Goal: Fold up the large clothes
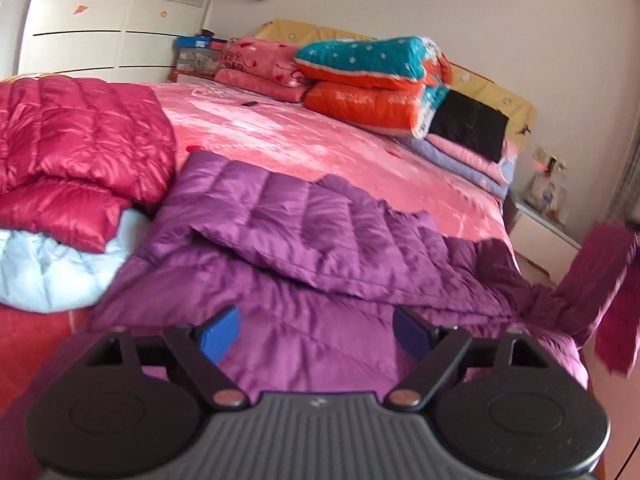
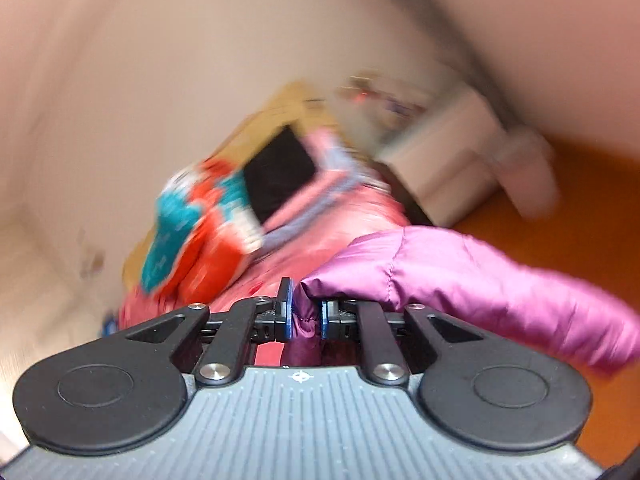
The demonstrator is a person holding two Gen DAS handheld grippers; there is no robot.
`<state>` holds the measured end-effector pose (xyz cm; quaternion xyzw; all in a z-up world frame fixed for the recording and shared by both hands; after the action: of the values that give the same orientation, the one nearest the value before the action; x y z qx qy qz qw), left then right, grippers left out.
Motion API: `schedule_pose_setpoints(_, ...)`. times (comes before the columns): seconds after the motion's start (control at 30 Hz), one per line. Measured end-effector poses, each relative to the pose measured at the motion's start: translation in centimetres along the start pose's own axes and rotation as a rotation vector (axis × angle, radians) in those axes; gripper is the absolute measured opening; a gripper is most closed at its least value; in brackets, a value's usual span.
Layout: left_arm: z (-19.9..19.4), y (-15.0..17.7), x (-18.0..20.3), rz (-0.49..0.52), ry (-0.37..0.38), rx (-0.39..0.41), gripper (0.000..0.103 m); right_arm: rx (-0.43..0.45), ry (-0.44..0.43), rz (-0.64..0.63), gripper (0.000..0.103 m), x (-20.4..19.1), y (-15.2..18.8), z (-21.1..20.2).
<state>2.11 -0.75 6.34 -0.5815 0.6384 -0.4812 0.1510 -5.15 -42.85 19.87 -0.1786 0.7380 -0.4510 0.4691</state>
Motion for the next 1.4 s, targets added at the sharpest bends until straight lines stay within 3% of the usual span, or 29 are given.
schedule_pose_setpoints(0.13, -0.1, -1.0, -2.2, -0.048, -0.001, 0.009, 0.084, -0.045, -0.123, -0.353, 0.016, -11.5, 3.0, 1.9)
schedule_pose_setpoints(0.3, -0.1, -2.1, -4.6, -0.127, 0.005, 0.016, 0.084, -0.157, -0.291, -0.752, 0.016, -21.7, 13.0, 2.8)
schedule_pose_setpoints(0.4, -0.1, -3.0, -6.3, -0.186, 0.012, 0.028, 0.084, -0.245, -0.342, -0.975, 0.016, -24.5, 20.2, 3.1)
schedule_pose_setpoints(0.5, 0.1, -3.5, -7.8, -0.223, 0.017, 0.035, 0.084, -0.346, -0.350, -1.144, 0.021, -24.5, 26.6, 2.3)
schedule_pose_setpoints(0.57, 0.4, -3.7, -8.4, -0.245, 0.023, 0.033, 0.084, -0.384, -0.337, -1.191, 0.032, -24.2, 29.0, 1.5)
schedule_pose_setpoints(0.6, 0.6, -3.7, -8.6, -0.252, 0.022, 0.030, 0.084, -0.392, -0.333, -1.194, 0.048, -24.2, 29.5, 1.3)
schedule_pose_setpoints(0.63, 0.8, -3.8, -8.8, -0.258, 0.021, 0.026, 0.084, -0.405, -0.335, -1.181, 0.070, -24.6, 30.0, 1.2)
schedule_pose_setpoints(0.7, 0.9, -3.7, -9.1, -0.254, 0.024, 0.024, 0.084, -0.431, -0.331, -1.140, 0.079, -24.7, 29.9, 1.3)
schedule_pose_setpoints(0.9, 0.8, -3.9, -9.2, -0.208, 0.014, 0.047, 0.084, -0.466, -0.279, -0.967, 0.089, -23.5, 29.7, -2.9)
schedule_pose_setpoints(1.03, 0.7, -4.0, -9.3, -0.215, 0.020, 0.050, 0.084, -0.469, -0.265, -0.849, 0.097, -20.7, 26.8, -4.5)
schedule_pose_setpoints(1.13, 0.8, -3.9, -9.1, -0.204, 0.023, 0.049, 0.084, -0.461, -0.255, -0.665, 0.097, -17.9, 23.7, -5.4)
schedule_pose_setpoints(1.3, 1.0, -3.3, -8.6, -0.199, 0.037, 0.028, 0.084, -0.407, -0.202, -0.167, 0.096, -11.6, 17.2, -2.7)
schedule_pose_setpoints(1.4, 1.2, -3.2, -8.6, -0.194, 0.035, 0.027, 0.084, -0.349, -0.106, -0.072, 0.095, -8.7, 15.1, -0.5)
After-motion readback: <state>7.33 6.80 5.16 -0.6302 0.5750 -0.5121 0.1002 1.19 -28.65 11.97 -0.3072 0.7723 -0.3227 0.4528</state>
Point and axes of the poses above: each gripper's, at about its wrist camera, not at the fingertips, and z roughly the way its jaws point, x to its right, y to its underside, the point moved 7 cm from there along z, roughly the way its jaws point, and after that the axes turned 5 degrees about -z, right-handed, at the moved point
